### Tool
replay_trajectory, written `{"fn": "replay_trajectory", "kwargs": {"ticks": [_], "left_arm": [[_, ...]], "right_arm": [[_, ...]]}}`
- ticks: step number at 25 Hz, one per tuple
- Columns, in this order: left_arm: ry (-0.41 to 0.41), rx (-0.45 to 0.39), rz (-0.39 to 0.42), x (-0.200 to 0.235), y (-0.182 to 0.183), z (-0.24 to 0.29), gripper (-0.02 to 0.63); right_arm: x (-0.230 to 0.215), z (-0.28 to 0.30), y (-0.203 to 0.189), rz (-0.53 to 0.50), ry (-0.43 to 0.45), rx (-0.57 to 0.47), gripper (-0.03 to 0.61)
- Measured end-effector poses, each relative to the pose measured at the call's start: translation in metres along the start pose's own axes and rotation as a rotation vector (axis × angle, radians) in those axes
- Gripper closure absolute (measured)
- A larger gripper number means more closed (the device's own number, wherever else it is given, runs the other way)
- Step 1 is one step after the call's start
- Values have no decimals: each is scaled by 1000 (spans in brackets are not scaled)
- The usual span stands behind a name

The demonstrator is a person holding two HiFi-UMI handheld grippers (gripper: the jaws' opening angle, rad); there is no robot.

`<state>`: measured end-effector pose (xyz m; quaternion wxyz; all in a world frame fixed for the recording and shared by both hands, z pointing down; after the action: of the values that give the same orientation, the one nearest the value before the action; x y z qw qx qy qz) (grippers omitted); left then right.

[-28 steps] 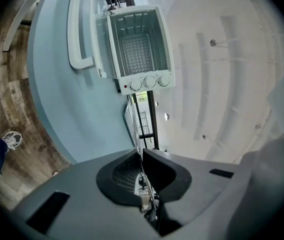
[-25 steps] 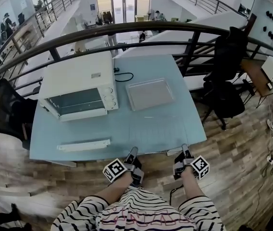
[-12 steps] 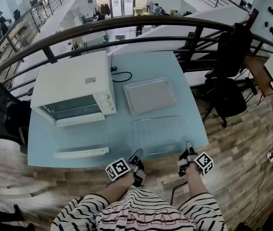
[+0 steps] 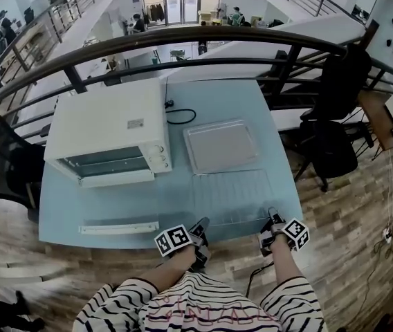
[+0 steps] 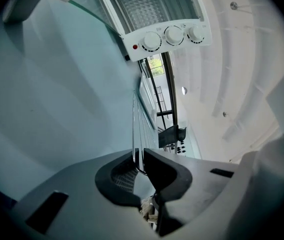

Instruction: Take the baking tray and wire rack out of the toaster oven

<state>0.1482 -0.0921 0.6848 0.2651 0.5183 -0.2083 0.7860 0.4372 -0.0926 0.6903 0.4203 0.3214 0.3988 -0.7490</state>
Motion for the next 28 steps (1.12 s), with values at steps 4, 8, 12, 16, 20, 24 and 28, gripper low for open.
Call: {"fn": "replay_trajectory", "kwargs": {"ticks": [4, 8, 12, 16, 20, 24, 28], "left_arm": [[48, 30, 3, 5, 9, 6, 586], [81, 54, 3, 5, 12, 12, 584], [99, 84, -6, -1, 11, 16, 450], [127, 111, 25, -4, 13, 19, 388], [154, 113, 58, -10, 13, 21, 336], [180, 114, 86, -11, 12, 20, 311], [206, 107, 125, -12, 15, 17, 297]], "right_arm": [[-4, 13, -3, -43, -77, 69, 502], [-5, 21, -2, -120, -154, 132, 460], [-3, 27, 1, -214, -217, 200, 436], [1, 34, -1, -270, -245, 267, 421], [7, 38, -3, -292, -229, 341, 355], [7, 36, -2, -389, -256, 415, 318], [7, 35, -3, -428, -267, 433, 313]]}}
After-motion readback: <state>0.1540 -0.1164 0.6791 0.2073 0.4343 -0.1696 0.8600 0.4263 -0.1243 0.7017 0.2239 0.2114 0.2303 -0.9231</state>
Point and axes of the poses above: the fingertips, and each gripper's own axes: z forward along the fingers, x to its left, y out of its top, the point moved 2 cm from there along -z, backward along the fingers, and after that the axes turned 4 degrees about -z, right-handed, at the moved point
